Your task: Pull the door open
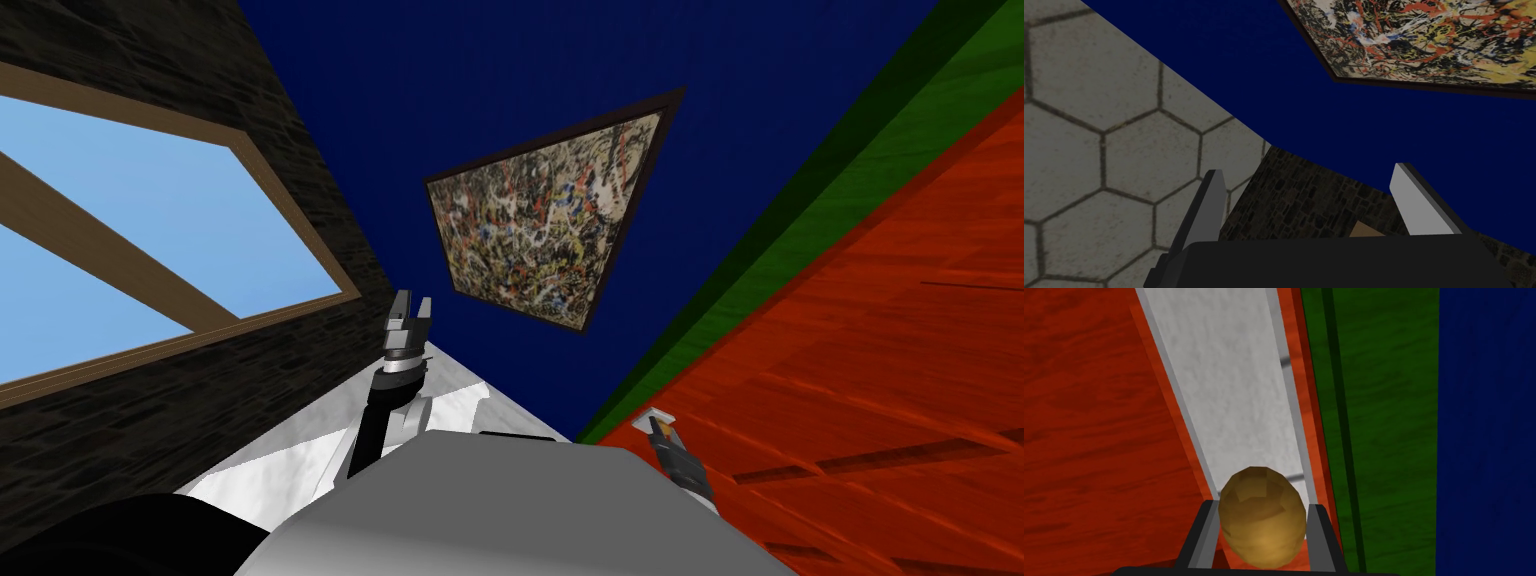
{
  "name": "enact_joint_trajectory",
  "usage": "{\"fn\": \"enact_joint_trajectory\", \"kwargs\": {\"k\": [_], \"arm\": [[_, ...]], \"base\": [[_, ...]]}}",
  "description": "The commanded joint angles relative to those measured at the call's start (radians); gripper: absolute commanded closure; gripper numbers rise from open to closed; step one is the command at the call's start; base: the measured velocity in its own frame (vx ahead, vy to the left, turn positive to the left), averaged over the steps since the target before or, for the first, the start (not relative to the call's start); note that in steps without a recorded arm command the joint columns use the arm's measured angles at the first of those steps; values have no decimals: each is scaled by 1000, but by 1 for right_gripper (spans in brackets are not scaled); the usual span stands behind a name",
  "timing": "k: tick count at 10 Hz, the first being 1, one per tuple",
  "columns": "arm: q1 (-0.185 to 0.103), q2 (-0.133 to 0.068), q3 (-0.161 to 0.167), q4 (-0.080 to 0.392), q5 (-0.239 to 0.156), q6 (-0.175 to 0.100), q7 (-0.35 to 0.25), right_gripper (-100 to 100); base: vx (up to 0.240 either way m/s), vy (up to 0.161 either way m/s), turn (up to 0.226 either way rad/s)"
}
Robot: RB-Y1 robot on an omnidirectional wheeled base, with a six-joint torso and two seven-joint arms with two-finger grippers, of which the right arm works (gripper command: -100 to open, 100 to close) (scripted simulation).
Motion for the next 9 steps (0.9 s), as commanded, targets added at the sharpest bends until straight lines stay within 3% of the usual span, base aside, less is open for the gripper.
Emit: {"fn": "enact_joint_trajectory", "kwargs": {"k": [1, 9], "arm": [[-3, 0, 10, 3, -10, 3, -49, 100], [-22, -7, 55, 10, -59, 14, -243, 100]], "base": [[-20, -5, 5], [-31, -8, 7]]}}
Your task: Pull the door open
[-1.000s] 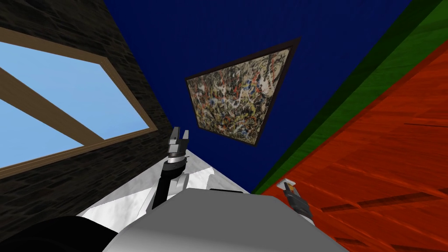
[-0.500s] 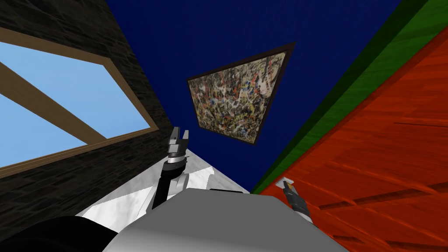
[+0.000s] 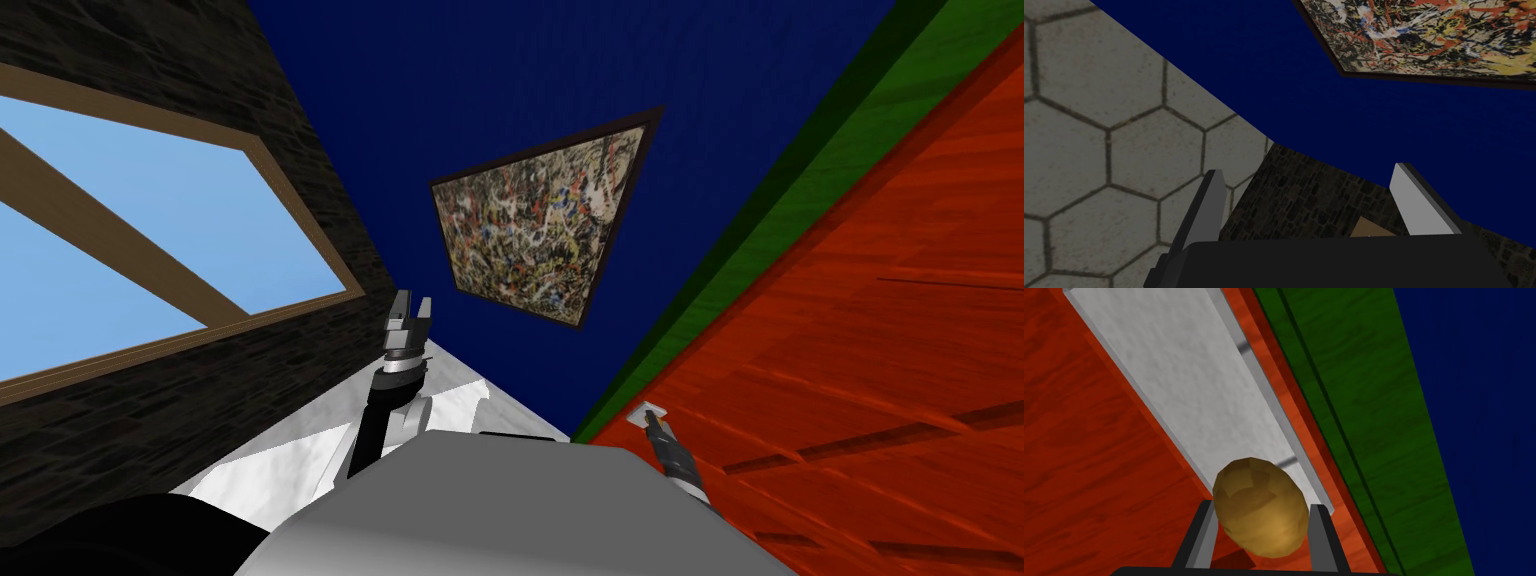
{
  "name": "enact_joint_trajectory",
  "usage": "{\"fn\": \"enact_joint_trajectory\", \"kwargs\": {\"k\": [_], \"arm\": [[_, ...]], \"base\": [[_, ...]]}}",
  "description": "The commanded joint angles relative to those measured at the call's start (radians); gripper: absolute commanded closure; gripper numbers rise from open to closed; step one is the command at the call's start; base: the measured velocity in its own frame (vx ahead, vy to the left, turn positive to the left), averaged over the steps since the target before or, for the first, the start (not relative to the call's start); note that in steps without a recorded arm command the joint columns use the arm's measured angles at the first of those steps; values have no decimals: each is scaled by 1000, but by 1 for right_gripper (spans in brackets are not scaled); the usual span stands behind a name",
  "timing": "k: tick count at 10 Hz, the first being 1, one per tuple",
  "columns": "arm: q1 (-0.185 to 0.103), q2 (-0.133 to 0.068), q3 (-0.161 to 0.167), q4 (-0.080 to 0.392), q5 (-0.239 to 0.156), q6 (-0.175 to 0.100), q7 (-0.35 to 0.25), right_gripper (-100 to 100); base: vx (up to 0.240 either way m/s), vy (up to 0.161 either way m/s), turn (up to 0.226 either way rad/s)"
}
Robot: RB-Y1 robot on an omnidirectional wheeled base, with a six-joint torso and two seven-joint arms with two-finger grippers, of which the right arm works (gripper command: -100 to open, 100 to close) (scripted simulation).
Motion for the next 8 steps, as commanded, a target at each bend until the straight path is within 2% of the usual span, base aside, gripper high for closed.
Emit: {"fn": "enact_joint_trajectory", "kwargs": {"k": [1, 3, 4, 8], "arm": [[-7, 0, 17, 8, -16, 4, -50, 100], [-11, -1, 28, 10, -27, 7, -102, 100], [-11, -1, 28, 10, -27, 7, -107, 100], [-27, -7, 62, 16, -65, 15, -222, 100]], "base": [[-47, -15, 9], [-36, -8, 9], [-28, -6, 4], [-40, -10, 9]]}}
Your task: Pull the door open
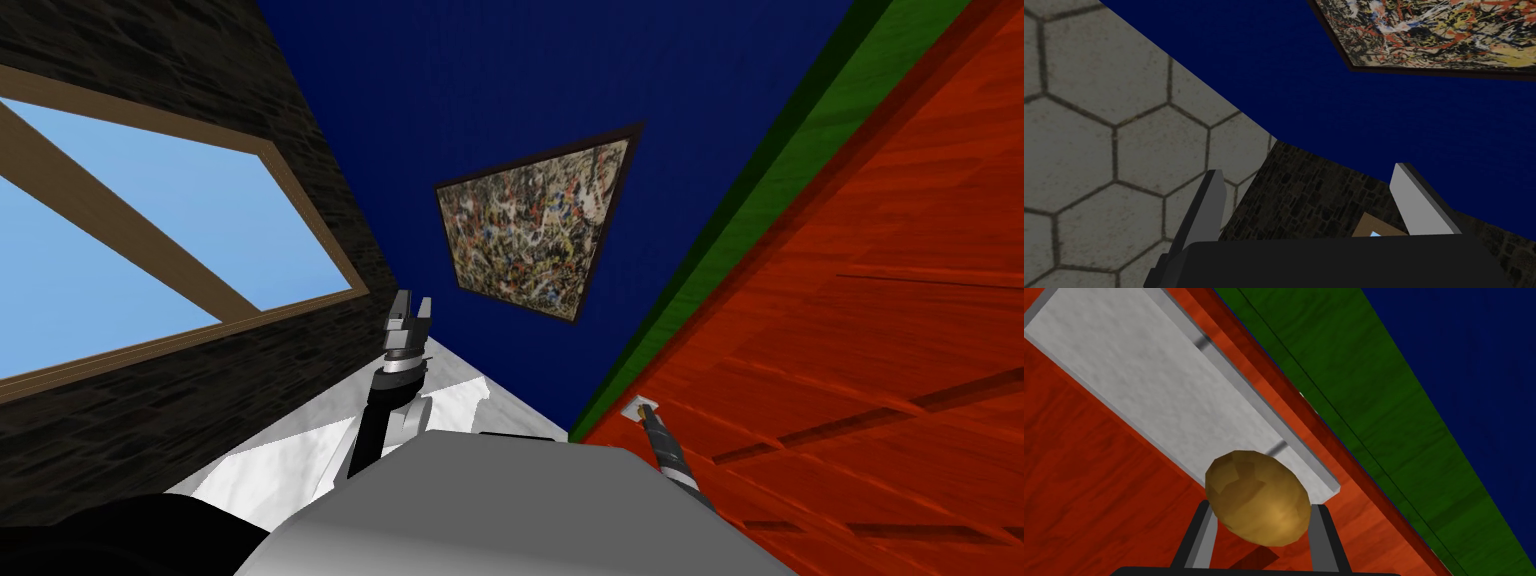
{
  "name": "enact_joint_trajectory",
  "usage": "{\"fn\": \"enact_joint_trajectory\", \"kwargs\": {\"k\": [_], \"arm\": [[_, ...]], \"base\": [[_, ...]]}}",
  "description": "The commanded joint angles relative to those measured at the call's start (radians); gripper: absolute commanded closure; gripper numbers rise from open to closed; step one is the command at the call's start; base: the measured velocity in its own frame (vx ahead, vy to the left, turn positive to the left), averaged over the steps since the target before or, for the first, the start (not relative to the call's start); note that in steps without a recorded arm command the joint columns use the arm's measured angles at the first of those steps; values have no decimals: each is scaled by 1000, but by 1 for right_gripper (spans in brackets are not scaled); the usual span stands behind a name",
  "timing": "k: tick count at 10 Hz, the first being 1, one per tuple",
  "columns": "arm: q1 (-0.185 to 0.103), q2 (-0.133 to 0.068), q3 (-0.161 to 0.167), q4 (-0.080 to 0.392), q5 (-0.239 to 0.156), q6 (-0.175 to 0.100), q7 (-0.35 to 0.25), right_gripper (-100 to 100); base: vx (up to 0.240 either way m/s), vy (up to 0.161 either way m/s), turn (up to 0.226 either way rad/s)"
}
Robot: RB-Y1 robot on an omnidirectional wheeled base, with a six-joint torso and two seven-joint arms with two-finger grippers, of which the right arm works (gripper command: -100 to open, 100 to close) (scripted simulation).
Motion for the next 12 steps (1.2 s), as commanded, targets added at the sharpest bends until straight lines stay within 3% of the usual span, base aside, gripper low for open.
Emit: {"fn": "enact_joint_trajectory", "kwargs": {"k": [1, 12], "arm": [[-1, 5, 10, 3, -5, 4, -32, 100], [-34, -7, 86, 16, -88, 23, -280, 100]], "base": [[-28, -10, 7], [-38, -10, 9]]}}
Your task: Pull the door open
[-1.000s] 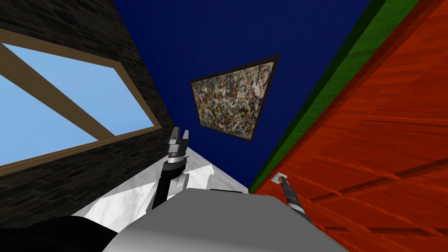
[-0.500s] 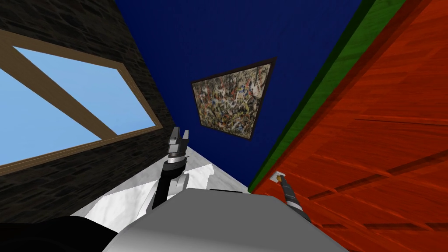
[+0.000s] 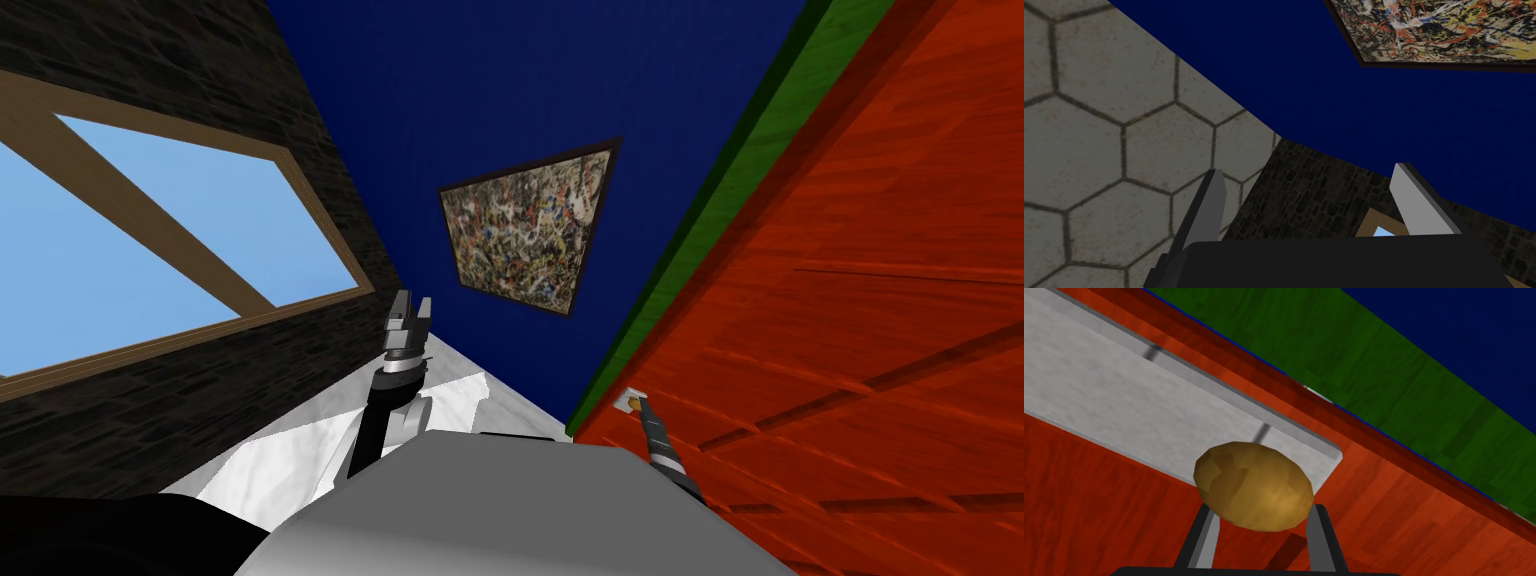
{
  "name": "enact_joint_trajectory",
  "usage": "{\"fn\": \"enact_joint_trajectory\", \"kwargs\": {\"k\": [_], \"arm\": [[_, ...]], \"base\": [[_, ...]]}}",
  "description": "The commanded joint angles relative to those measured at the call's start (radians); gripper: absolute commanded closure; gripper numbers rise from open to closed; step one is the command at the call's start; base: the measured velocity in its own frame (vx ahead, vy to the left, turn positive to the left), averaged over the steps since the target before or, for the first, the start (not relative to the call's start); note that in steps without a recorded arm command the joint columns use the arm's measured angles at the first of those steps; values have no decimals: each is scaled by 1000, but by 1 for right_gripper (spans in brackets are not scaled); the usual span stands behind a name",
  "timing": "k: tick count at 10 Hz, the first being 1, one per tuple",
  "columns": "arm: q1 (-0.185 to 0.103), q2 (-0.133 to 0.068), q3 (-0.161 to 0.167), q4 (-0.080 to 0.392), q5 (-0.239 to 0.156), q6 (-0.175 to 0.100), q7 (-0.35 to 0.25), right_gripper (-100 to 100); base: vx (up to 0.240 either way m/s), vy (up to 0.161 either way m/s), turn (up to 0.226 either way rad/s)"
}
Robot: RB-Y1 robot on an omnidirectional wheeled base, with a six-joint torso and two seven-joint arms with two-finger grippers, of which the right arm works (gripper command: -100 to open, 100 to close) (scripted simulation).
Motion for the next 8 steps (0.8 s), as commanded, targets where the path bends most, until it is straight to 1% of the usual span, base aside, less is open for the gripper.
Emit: {"fn": "enact_joint_trajectory", "kwargs": {"k": [1, 2, 3, 4, 5, 6, 7, 8], "arm": [[-11, 3, 21, 16, -15, 1, -50, 100], [-11, 3, 21, 16, -15, 1, -57, 100], [-17, 1, 35, 19, -30, 5, -96, 100], [-17, 1, 35, 19, -30, 5, -99, 100], [-23, -2, 49, 21, -45, 8, -138, 100], [-23, -2, 49, 21, -45, 8, -141, 100], [-29, -4, 63, 23, -61, 12, -181, 100], [-35, -6, 77, 26, -76, 15, -208, 100]], "base": [[-48, -10, 14], [-36, -6, 5], [-40, -10, 5], [-34, -12, 7], [-46, -12, 16], [-37, -7, 7], [-42, -4, 13], [-62, -11, 8]]}}
